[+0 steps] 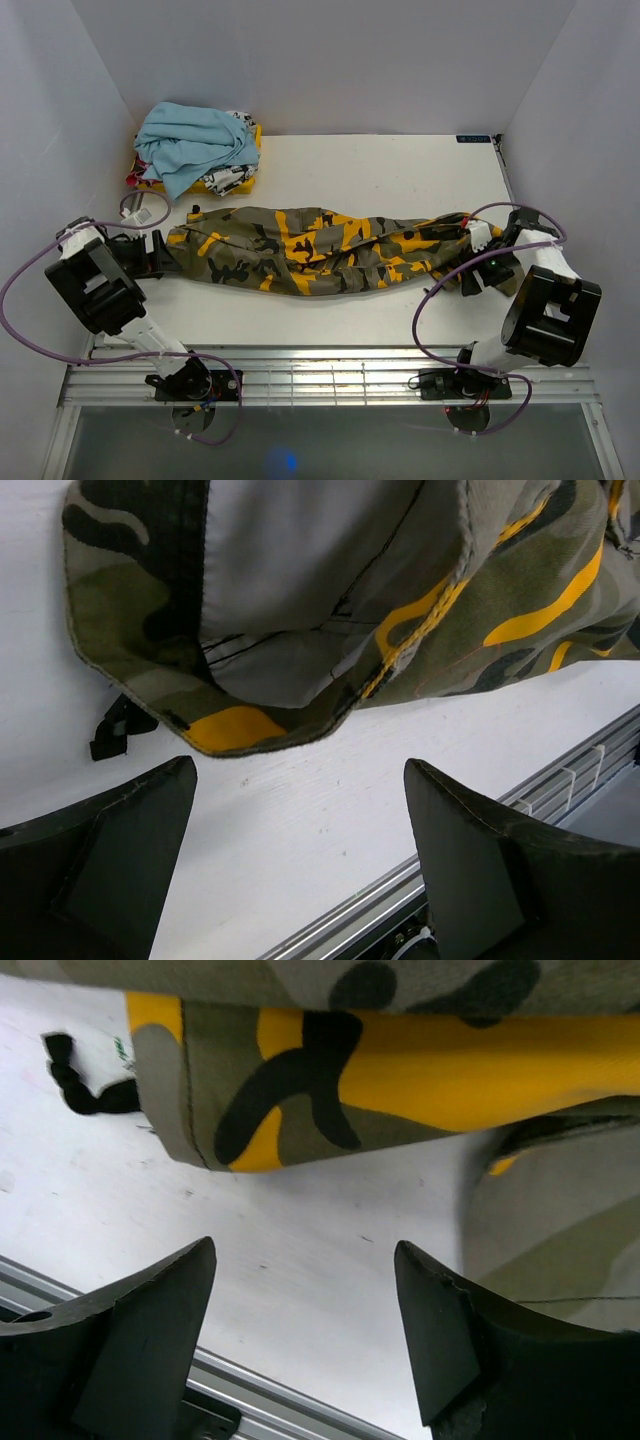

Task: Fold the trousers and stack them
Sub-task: Flatten the trousers out

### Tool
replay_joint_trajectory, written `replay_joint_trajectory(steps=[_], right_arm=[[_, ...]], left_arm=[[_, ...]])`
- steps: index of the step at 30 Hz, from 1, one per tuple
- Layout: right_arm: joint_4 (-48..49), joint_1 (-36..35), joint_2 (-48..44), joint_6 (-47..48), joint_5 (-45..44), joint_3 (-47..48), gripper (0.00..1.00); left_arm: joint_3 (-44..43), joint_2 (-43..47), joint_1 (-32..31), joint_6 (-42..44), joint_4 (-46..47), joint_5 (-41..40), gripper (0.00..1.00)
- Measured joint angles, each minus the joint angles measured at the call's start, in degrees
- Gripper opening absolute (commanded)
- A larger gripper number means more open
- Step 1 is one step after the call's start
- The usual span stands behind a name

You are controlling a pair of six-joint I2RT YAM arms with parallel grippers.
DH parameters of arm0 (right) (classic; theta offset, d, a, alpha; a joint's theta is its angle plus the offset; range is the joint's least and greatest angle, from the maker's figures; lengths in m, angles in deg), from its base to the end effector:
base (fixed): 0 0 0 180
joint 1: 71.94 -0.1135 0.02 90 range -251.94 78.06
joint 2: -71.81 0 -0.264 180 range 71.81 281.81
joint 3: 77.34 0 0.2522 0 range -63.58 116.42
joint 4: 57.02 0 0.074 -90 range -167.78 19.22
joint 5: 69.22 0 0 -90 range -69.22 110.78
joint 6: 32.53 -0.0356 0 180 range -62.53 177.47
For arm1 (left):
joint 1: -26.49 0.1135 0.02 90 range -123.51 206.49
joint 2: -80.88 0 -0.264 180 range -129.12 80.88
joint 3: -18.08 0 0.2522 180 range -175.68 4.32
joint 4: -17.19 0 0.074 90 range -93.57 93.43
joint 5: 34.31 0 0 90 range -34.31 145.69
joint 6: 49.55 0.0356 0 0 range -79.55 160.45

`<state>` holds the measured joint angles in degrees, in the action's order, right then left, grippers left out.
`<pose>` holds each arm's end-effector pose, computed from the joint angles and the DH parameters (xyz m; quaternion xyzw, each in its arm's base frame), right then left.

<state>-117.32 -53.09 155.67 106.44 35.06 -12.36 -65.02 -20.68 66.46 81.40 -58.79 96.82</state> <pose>0.2402 -0.0727 0.1878 -0.2680 0.9509 0.0505 0.1467 0.2483 0.1775 0.1918 -0.0056 0.9357 -0.2906 0.2002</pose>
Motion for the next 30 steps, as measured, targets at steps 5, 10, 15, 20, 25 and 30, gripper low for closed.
replay_joint_trajectory(steps=[5,10,15,20,25,30], right_arm=[[0.42,0.00,0.00,-7.48,4.44,-1.11,0.79],[0.57,0.00,1.36,-12.35,7.41,-1.14,0.75],[1.95,0.00,7.06,-14.93,8.66,-0.48,0.47],[4.48,0.11,8.70,-16.50,8.87,-0.28,0.08],[4.46,0.26,8.00,-16.41,8.74,-0.22,0.08],[1.36,2.47,3.21,-13.38,8.31,3.13,0.08]], left_arm=[[2.36,-0.26,0.63,0.22,2.14,4.31,0.93],[4.68,-0.26,1.53,1.77,4.52,7.65,0.91],[7.08,-0.24,1.66,5.77,8.20,9.77,0.90],[7.34,0.04,2.05,11.08,11.15,12.20,0.88],[4.83,-0.85,2.36,14.12,11.61,13.44,0.75],[2.10,-2.78,2.54,17.40,9.73,15.89,0.41]])
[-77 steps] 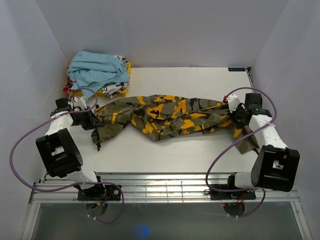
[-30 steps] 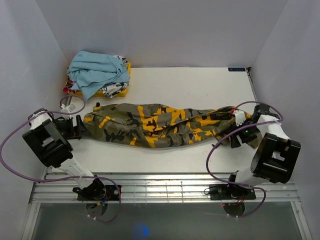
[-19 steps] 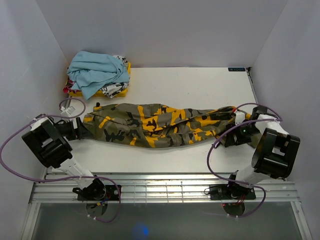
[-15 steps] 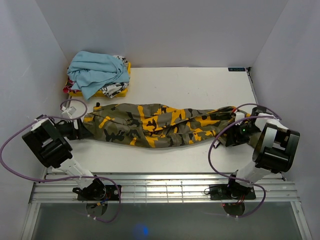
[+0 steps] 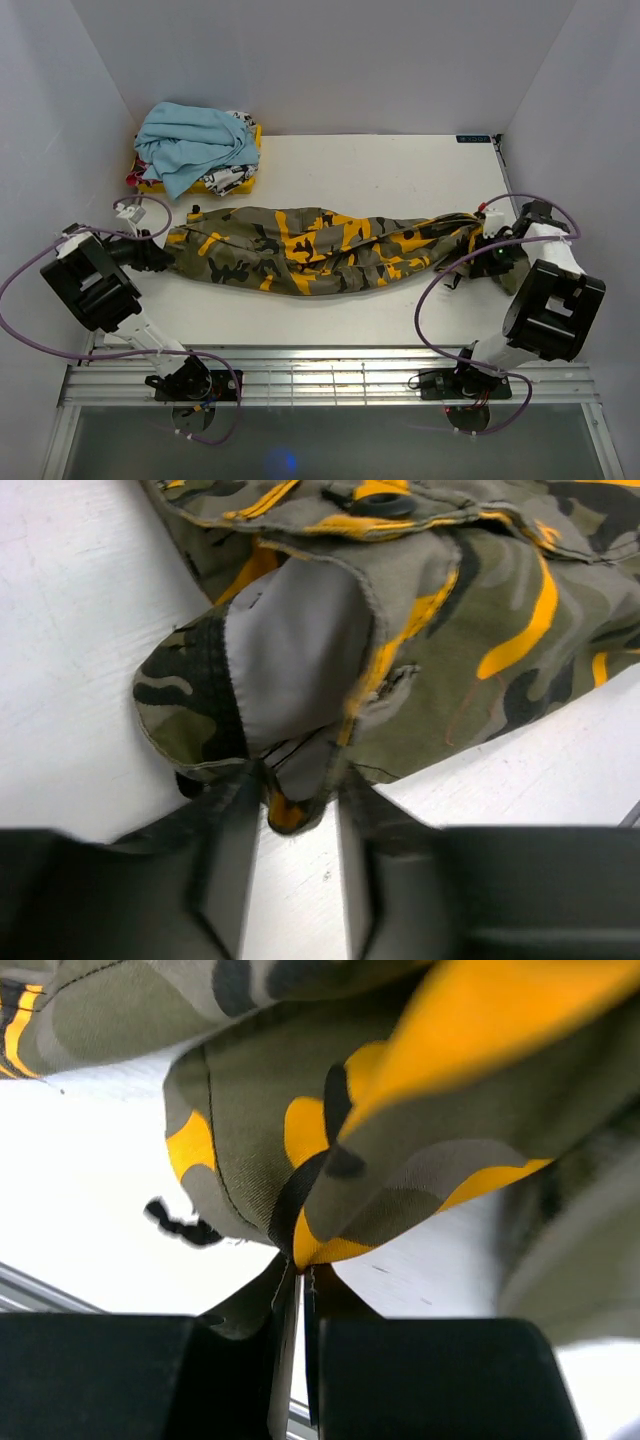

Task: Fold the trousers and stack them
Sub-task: Flatten the trousers out

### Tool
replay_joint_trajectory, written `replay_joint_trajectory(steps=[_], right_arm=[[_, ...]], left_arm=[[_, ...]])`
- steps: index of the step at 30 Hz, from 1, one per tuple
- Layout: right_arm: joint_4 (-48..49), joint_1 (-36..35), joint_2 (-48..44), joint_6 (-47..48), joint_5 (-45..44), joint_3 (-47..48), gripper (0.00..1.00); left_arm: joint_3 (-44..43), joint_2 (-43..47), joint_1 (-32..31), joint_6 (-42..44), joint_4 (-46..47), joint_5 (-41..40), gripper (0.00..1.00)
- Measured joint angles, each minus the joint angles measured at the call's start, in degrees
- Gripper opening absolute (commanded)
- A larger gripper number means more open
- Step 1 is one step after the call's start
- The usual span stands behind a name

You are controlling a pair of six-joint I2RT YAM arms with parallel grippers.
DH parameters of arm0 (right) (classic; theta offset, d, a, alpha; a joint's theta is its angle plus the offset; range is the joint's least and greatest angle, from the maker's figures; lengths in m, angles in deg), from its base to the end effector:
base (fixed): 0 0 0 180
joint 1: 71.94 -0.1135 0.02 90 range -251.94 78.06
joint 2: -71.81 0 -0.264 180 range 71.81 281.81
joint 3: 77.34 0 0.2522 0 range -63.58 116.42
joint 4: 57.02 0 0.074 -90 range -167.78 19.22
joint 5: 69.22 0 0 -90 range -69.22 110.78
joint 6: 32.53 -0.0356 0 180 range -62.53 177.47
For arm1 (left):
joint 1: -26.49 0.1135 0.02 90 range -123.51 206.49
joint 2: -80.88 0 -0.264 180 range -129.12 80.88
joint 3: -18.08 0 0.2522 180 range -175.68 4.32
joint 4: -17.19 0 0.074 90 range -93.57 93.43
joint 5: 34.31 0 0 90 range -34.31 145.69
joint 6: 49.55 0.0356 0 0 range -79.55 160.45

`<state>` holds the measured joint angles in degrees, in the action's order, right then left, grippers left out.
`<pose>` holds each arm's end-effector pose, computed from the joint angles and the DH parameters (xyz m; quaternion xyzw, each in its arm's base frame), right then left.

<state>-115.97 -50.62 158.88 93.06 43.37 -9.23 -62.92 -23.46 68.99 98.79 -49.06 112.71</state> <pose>0.2541 -0.0845 0.1907 -0.1416 0.9651 0.1220 0.1836 0.2543 0.1926 0.1760 0.1228 0.8701 -0.3017 0.3699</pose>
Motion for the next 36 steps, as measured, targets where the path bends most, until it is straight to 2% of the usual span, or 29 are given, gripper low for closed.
replay_joint_trajectory(steps=[1,3,4,5,10,16,22,25,26,27,28,29,30,34,36], right_arm=[[-0.59,0.66,-0.98,0.87,-0.13,1.27,0.08],[-1.95,2.03,-2.51,2.80,-0.46,3.89,0.08],[-2.54,2.86,-3.13,3.98,-0.70,5.16,0.08],[-3.17,3.80,-3.61,5.25,-1.01,6.32,0.08],[-7.76,9.68,-4.42,11.63,-1.90,12.15,0.08],[-11.63,14.73,-6.36,18.49,-2.36,17.49,0.08],[-14.27,18.03,-14.34,26.12,-1.68,17.94,0.08],[-15.21,22.25,-19.56,30.45,0.17,17.66,0.08],[-15.32,23.12,-20.72,31.47,0.42,17.35,0.09],[-15.43,24.09,-22.05,33.55,0.52,16.57,0.20],[-15.93,24.48,-22.84,35.15,0.59,15.56,0.23],[-16.11,24.52,-23.23,37.38,0.76,14.19,0.20],[-16.22,24.52,-23.39,39.32,0.76,12.72,0.09],[-16.46,24.46,-22.05,45.31,0.35,6.01,0.08],[-16.31,24.70,-21.35,46.93,0.50,5.84,0.08]], left_arm=[[0.00,0.00,0.04,0.55,-0.68,0.42,0.29],[-0.11,0.00,0.15,1.81,-2.64,0.94,0.14],[-0.44,0.00,0.20,2.47,-4.02,0.98,0.01],[-0.92,0.00,0.33,3.08,-5.57,1.01,0.00],[-6.49,0.13,2.27,3.19,-13.31,0.79,0.00],[-15.39,2.64,5.09,-0.63,-20.96,-1.42,0.00],[-15.47,12.74,6.78,-2.89,-23.08,-5.51,0.00],[-14.08,20.13,8.07,-2.95,-24.24,-6.64,0.00],[-13.64,22.23,8.33,-3.06,-24.59,-6.86,0.00],[-13.35,23.69,8.46,-3.43,-24.94,-6.91,0.00],[-13.14,24.57,8.50,-3.85,-25.31,-6.91,0.00],[-13.14,24.72,8.48,-4.50,-25.68,-6.86,0.00],[-13.18,24.11,8.48,-5.27,-25.83,-6.86,0.00],[-15.23,16.04,8.59,-8.79,-25.66,-7.02,0.00],[-16.26,12.02,8.68,-10.47,-24.98,-7.34,0.00]])
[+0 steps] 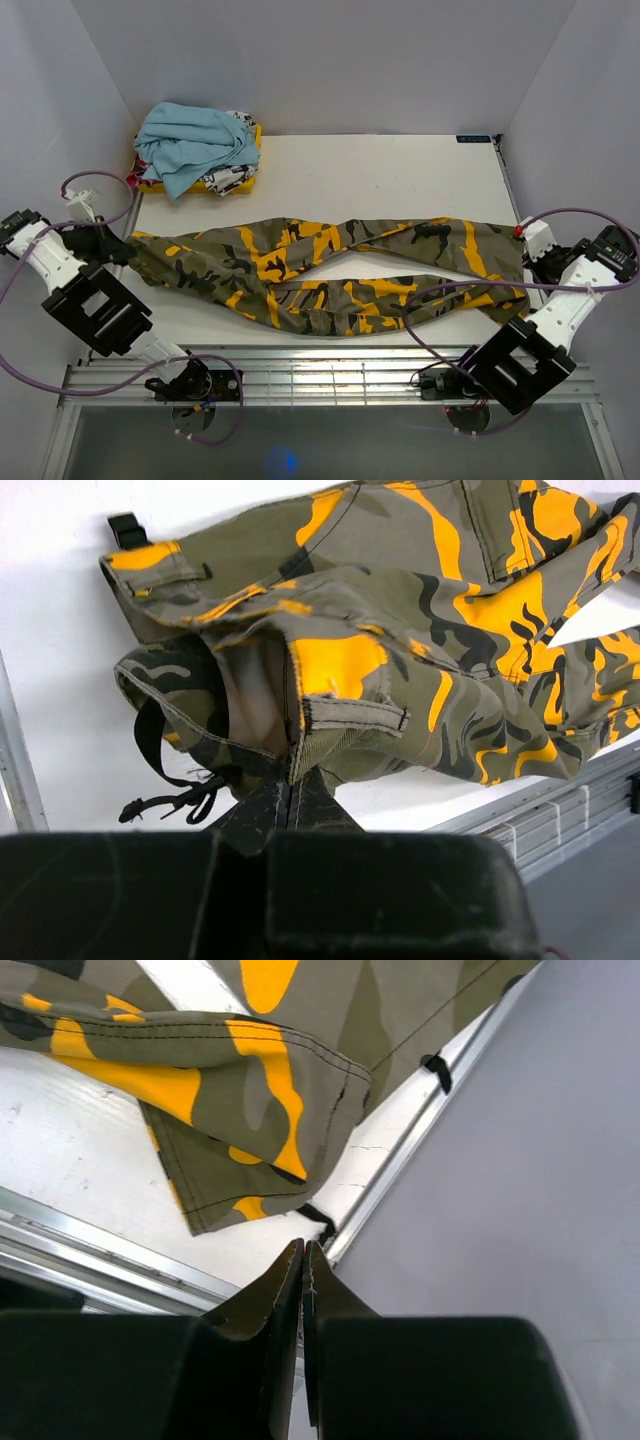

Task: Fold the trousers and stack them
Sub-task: Flatten the trousers out

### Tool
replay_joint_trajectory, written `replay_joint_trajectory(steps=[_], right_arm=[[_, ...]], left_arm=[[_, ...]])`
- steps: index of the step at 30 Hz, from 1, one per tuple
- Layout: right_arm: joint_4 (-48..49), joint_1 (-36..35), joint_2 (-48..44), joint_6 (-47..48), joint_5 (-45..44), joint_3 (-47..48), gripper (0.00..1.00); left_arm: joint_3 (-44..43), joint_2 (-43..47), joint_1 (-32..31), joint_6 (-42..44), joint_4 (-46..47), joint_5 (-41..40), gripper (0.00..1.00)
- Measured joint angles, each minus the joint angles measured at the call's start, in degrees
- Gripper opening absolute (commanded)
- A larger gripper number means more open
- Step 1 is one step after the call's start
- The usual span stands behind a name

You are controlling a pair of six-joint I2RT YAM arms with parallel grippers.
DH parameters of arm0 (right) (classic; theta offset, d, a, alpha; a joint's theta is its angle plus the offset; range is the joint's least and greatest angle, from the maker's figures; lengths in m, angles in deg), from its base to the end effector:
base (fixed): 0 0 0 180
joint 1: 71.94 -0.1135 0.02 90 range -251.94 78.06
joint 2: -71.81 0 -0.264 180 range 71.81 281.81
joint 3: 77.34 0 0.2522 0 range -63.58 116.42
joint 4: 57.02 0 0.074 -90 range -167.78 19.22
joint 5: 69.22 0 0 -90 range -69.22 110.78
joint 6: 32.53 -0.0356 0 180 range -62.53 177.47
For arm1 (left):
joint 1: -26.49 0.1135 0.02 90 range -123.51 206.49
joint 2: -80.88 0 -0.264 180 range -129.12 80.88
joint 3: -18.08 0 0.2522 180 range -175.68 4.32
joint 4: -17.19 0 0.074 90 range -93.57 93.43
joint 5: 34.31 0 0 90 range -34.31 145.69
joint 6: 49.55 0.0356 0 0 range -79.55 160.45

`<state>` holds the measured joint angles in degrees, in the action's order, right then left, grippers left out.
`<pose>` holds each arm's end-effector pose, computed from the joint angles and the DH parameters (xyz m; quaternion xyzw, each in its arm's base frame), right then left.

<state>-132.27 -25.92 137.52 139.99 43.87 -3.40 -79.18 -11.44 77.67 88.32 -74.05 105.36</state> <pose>0.1508 -0.1362 0.2920 -0.3385 0.8994 -0.0907 0.2614 0.2018 0.2075 0.3022 -0.0126 0.9071 -0.2502 0.3383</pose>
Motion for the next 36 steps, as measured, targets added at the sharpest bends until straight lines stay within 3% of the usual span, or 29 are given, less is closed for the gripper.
replay_joint_trajectory(steps=[3,10,11,12,13,16,20,23,30,36], right_arm=[[0.20,1.05,0.35,1.18,1.09,1.62,0.08],[0.28,5.88,0.52,2.84,6.78,9.66,0.08],[-0.22,6.21,0.81,4.11,7.63,10.95,0.30],[-1.66,6.19,1.38,5.88,8.59,12.28,0.30],[-2.58,5.88,1.77,7.72,9.09,12.37,0.42],[-4.68,5.03,1.09,15.54,9.07,6.84,0.61],[-3.85,4.81,-8.57,24.55,7.87,-13.05,0.73],[-4.61,4.11,-17.31,27.52,8.50,-22.60,0.81],[0.46,-6.51,-25.11,30.18,10.78,-32.04,0.83],[9.31,-23.30,-12.48,27.06,9.51,-25.64,0.91]], left_arm=[[-0.11,-1.46,0.04,-1.53,0.33,-0.81,0.00],[-0.81,4.11,0.81,-3.34,-0.42,-0.83,0.00],[-1.27,5.03,0.92,-3.72,-0.55,-0.50,0.00],[-1.95,5.95,0.98,-4.20,-0.55,0.00,0.00],[-2.40,6.19,0.98,-4.48,-0.59,0.44,0.00],[-2.82,5.46,1.01,-5.46,-0.50,1.33,0.00],[-2.80,1.49,1.03,-6.51,-0.33,1.77,0.00],[-2.58,-0.83,1.01,-6.80,-0.11,1.75,0.00],[-0.48,-1.36,1.01,-6.60,0.13,1.44,0.00],[0.68,-2.19,1.01,-9.60,-0.09,0.39,0.00]])
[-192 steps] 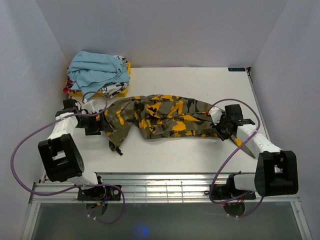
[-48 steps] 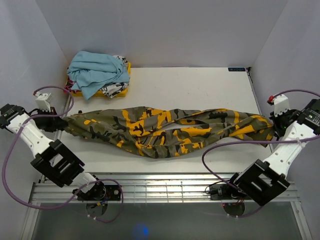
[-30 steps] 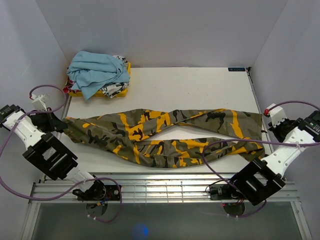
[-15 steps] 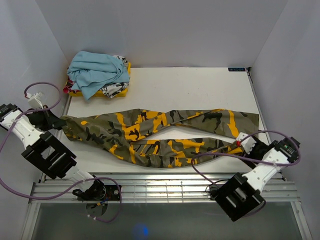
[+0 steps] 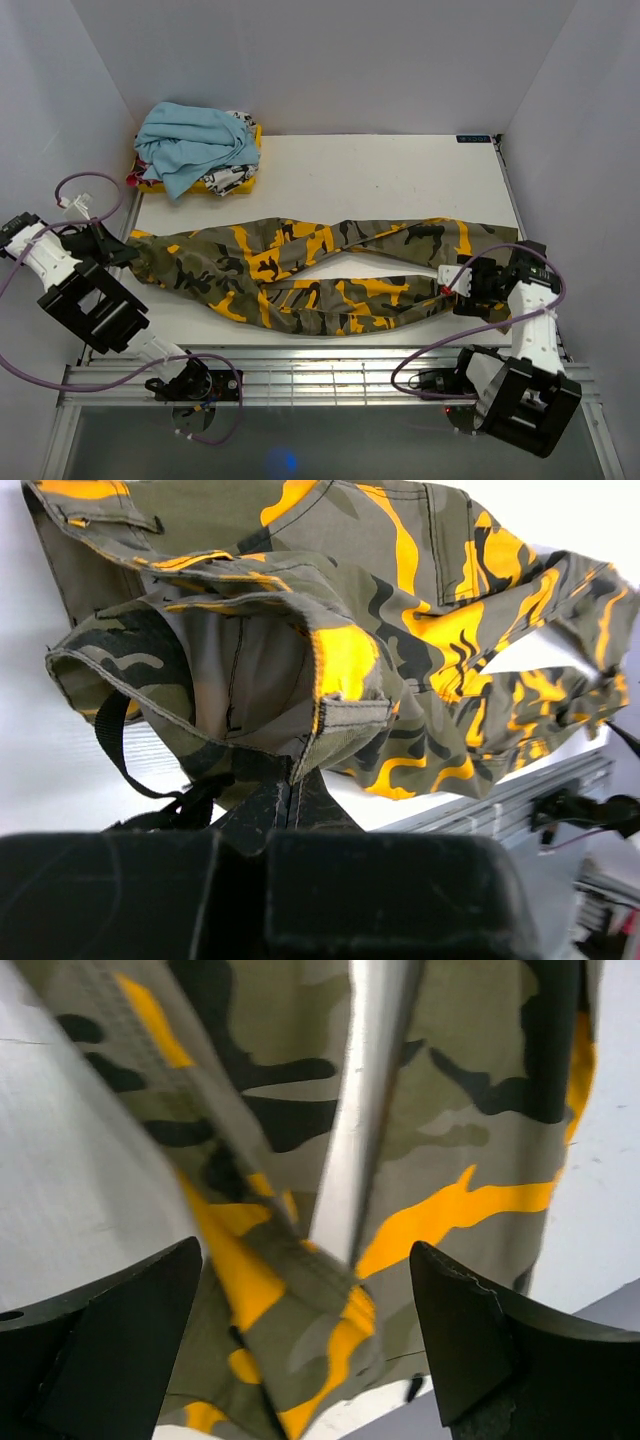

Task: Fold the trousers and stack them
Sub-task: Flatten the trousers out

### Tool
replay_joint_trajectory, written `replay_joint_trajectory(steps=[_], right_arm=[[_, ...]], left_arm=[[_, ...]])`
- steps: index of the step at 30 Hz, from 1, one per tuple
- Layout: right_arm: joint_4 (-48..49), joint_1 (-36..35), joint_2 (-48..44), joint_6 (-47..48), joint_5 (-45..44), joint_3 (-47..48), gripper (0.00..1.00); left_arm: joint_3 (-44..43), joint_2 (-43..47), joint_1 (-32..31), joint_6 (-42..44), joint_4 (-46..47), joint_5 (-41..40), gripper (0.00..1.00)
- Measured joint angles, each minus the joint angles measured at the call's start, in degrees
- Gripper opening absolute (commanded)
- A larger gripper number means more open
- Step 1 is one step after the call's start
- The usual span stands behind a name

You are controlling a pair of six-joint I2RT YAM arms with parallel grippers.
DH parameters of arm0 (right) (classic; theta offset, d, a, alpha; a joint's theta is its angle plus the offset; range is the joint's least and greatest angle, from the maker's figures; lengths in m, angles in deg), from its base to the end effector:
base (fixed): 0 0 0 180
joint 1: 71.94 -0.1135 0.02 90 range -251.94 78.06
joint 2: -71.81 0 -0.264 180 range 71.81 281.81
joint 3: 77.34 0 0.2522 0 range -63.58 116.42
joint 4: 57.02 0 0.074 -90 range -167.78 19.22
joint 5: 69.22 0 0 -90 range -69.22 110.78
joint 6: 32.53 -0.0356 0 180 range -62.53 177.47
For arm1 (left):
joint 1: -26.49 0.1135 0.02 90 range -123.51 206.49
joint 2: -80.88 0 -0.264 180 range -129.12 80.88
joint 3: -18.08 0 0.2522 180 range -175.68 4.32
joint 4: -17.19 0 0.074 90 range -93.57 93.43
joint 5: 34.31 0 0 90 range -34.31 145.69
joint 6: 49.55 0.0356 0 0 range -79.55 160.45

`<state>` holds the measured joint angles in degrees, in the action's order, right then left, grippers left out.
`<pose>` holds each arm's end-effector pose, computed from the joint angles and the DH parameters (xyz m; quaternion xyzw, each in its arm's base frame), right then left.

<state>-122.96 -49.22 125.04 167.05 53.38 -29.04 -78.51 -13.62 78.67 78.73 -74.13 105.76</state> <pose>0.1433 -0.0392 0.2051 -0.6845 0.6553 -0.0340 0.3176 0.2019 0.2155 0.2890 -0.1068 0.8997 -0.2937 0.3047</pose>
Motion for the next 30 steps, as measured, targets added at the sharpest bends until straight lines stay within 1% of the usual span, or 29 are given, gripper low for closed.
replay_joint_trajectory(steps=[2,4,6,8,9,10,12,13,16,17,18,19,20,22,23,25,26,29,30], right_arm=[[3.21,-2.91,3.65,-1.79,-1.20,2.56,0.89],[6.29,-5.40,5.03,-2.89,-2.27,3.15,0.89],[8.22,-7.58,4.96,-2.95,-3.45,2.08,0.87],[10.51,-9.14,4.55,-2.64,-4.87,-0.44,0.83],[11.58,-9.81,4.44,-2.54,-5.79,-2.27,0.80],[12.26,-10.40,4.52,-2.34,-6.82,-4.04,0.72],[13.53,-11.15,5.27,-1.90,-8.57,-7.06,0.62],[13.57,-11.23,6.12,-1.51,-9.03,-7.37,0.43],[16.24,-11.28,10.38,-2.89,-11.17,-6.40,0.16],[15.76,-11.26,12.55,-4.07,-11.37,-4.68,0.12],[16.20,-11.28,14.93,-5.35,-12.04,-2.97,0.08],[16.35,-11.19,17.44,-6.49,-12.35,-1.11,0.08],[16.48,-10.97,19.63,-7.56,-12.70,0.61,0.08],[16.15,-10.21,22.40,-9.05,-13.00,3.80,0.08],[16.11,-9.75,23.10,-9.68,-13.07,5.27,0.08],[15.47,-8.87,23.71,-10.58,-13.09,8.11,0.08],[15.06,-8.50,23.93,-10.95,-13.11,9.53,0.08],[13.11,-7.76,25.42,-12.72,-13.16,14.08,0.08],[12.68,-7.63,26.03,-13.29,-13.14,15.30,0.08]], left_arm=[[-0.55,-1.62,-0.02,-1.95,-0.22,0.04,0.00],[-1.42,-3.74,-0.02,-4.39,-0.31,0.24,0.00],[-2.43,-6.67,-0.07,-7.96,0.04,0.46,0.00],[-2.99,-9.77,-0.17,-12.48,1.46,0.94,0.00],[-3.08,-11.37,-0.35,-14.86,2.56,1.07,0.00],[-3.08,-12.81,-0.70,-17.27,3.78,1.22,0.00],[-3.19,-15.32,-1.86,-21.88,6.97,0.83,0.00],[-3.28,-16.09,-2.60,-23.50,8.35,0.42,0.03],[-3.39,-17.49,-6.99,-29.29,14.64,-1.92,0.17],[-3.50,-17.49,-8.72,-30.71,16.52,-2.78,0.25],[-3.93,-17.40,-10.38,-31.91,18.03,-3.85,0.29],[-4.72,-17.40,-12.02,-32.74,19.54,-4.87,0.34],[-5.73,-17.38,-13.33,-32.98,20.96,-6.01,0.46],[-8.70,-17.27,-15.89,-32.22,22.75,-8.07,0.58],[-10.67,-17.11,-16.61,-31.19,23.02,-9.09,0.66],[-14.23,-16.13,-16.94,-26.36,23.12,-11.15,0.72],[-15.41,-14.97,-16.59,-23.30,23.17,-12.04,0.77],[-14.67,-8.09,-13.62,-10.67,22.10,-13.49,0.78],[-13.79,-5.07,-11.96,-5.60,20.94,-13.68,0.76]])
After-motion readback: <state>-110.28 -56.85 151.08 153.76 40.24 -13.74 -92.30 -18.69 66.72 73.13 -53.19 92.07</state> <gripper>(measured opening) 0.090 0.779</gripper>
